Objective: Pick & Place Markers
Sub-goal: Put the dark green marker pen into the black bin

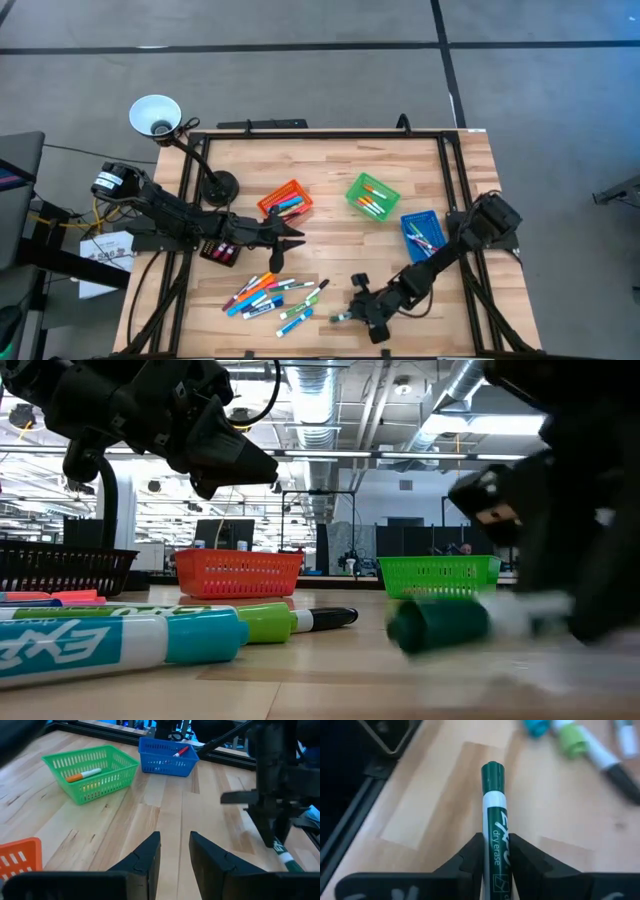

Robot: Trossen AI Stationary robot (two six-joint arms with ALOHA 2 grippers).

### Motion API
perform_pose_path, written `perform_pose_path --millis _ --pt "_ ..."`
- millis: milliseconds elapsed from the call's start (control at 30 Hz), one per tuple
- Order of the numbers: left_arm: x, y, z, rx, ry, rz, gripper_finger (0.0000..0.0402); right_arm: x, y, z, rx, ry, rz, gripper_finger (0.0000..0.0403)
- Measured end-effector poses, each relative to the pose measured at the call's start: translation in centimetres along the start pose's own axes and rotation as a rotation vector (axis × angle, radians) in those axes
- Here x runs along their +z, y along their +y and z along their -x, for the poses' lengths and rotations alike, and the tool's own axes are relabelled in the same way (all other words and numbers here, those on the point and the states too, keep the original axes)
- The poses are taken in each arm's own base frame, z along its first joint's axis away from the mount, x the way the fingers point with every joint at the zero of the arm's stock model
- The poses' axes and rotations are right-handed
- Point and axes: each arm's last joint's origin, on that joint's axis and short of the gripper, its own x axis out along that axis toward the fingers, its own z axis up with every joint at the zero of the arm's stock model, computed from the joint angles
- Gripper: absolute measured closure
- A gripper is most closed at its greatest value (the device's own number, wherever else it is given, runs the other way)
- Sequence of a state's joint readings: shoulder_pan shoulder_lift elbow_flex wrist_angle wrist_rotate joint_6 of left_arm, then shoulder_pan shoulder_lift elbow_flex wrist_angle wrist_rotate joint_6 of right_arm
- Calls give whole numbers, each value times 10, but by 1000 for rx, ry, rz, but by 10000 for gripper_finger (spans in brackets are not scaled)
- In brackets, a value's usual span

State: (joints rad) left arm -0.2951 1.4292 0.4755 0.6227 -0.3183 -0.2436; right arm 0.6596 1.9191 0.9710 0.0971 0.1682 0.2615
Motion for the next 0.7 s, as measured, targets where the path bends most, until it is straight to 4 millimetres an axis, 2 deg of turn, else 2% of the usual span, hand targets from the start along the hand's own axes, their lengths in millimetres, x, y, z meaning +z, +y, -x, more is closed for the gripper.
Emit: perform_pose_path --millis 100,200,367,533,700 --pt "1 0 0 2 -6 1 302 7 -15 11 -91 1 -16 341" --pt "1 0 0 2 -6 0 302 17 -33 22 -260 -42 -1 350" --pt "2 5 -2 21 -10 1 302 33 -68 36 -513 -102 11 336" --pt "4 13 -4 53 -15 -86 297 38 -107 32 -507 -105 -57 333" --pt "5 16 -5 38 -10 -107 269 32 -138 24 -517 -77 -115 341"
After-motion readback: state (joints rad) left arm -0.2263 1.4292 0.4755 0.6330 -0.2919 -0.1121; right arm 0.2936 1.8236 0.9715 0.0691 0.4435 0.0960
